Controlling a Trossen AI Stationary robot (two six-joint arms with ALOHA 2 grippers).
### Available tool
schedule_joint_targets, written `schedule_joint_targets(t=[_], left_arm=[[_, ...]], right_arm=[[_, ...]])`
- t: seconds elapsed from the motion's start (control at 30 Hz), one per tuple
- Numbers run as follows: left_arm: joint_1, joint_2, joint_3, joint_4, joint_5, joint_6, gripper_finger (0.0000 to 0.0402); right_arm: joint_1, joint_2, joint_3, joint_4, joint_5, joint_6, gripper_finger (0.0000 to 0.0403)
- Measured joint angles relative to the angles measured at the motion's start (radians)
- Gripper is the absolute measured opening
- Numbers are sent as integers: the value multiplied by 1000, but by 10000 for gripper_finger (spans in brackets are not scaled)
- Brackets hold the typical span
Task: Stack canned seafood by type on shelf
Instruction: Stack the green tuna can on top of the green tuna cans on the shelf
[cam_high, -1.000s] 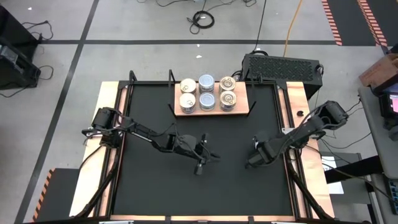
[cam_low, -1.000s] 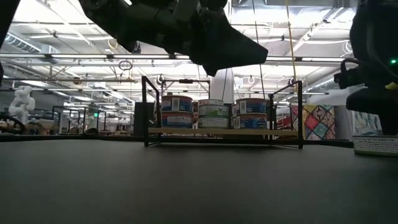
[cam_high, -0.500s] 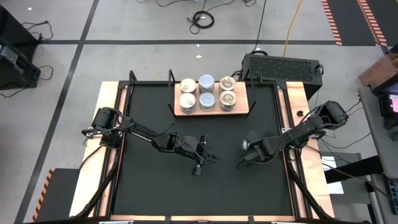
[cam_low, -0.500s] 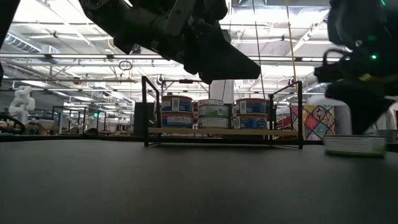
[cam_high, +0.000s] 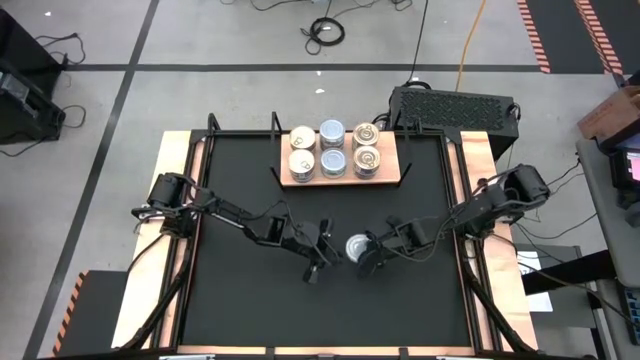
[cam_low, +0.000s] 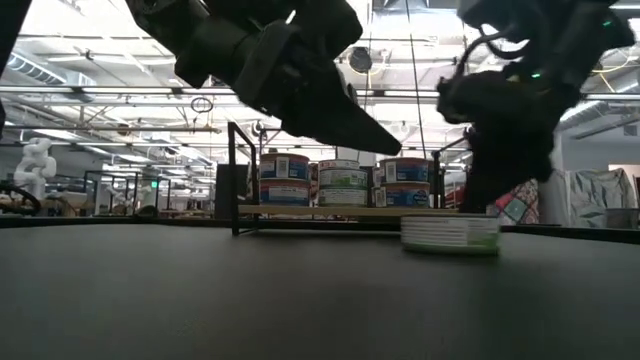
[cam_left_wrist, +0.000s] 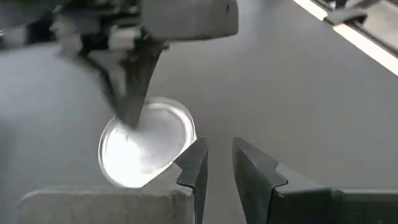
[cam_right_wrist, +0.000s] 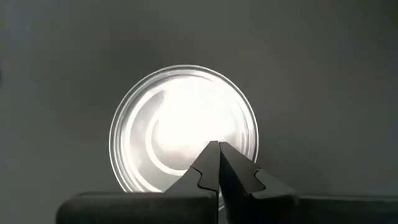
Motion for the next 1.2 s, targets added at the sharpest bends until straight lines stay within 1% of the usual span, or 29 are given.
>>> schedule_joint_targets(t=[0.17, 0.23, 0.33, 0.43, 0.53, 0.63, 0.73, 0.8, 0.9, 1.07, 1.2], left_arm=[[-18, 0, 0, -18, -4, 118, 77], [-24, 0, 0, -23, -19, 153, 77], [-32, 3, 0, -61, -55, 185, 77], [-35, 3, 0, -104, -60, 195, 77], [-44, 3, 0, -115, -42, 203, 84], [-55, 4, 0, -111, -40, 206, 107], [-61, 8, 0, -112, -66, 235, 140], [-59, 18, 0, -105, -92, 258, 160], [-57, 44, 0, -83, -131, 261, 180], [-53, 103, 19, -74, -160, 261, 185], [-55, 110, 23, -68, -175, 267, 185]], right_arm=[[-28, 49, 1, 163, -19, -100, 0], [-36, 59, 1, 220, -46, -139, 0], [-35, 55, 0, 263, -51, -176, 0], [-33, 36, 11, 267, -48, -207, 0], [-21, 9, 13, 266, -41, -236, 0], [-5, -19, 13, 266, -32, -248, 0], [11, -36, 15, 269, -15, -257, 0], [23, -35, 16, 266, -39, -260, 0], [38, -35, 16, 262, -115, -277, 0], [60, -35, 16, 248, -120, -279, 0], [61, -35, 16, 246, -117, -279, 0]])
